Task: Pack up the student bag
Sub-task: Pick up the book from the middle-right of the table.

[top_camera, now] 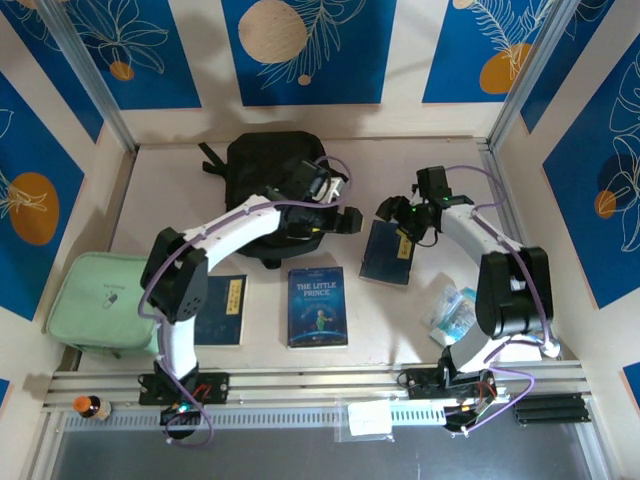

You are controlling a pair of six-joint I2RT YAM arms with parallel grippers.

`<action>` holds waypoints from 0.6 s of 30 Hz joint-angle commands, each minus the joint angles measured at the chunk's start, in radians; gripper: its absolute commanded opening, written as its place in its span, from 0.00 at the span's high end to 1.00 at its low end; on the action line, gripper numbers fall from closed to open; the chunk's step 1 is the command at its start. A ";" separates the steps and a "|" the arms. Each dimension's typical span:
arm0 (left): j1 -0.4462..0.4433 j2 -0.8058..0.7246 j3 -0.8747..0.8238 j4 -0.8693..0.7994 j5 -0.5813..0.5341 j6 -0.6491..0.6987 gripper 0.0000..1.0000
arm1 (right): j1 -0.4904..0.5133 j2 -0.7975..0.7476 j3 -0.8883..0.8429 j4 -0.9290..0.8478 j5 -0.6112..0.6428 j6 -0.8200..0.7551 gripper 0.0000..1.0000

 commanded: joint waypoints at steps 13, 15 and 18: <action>-0.081 0.298 0.242 -0.058 -0.038 -0.103 0.32 | -0.061 0.056 -0.109 -0.141 0.182 -0.060 0.60; -0.081 0.317 0.252 -0.067 -0.040 -0.103 0.35 | -0.062 0.078 -0.097 -0.141 0.172 -0.077 0.65; -0.080 0.336 0.260 -0.080 -0.048 -0.102 0.43 | -0.065 0.110 -0.079 -0.151 0.163 -0.090 0.72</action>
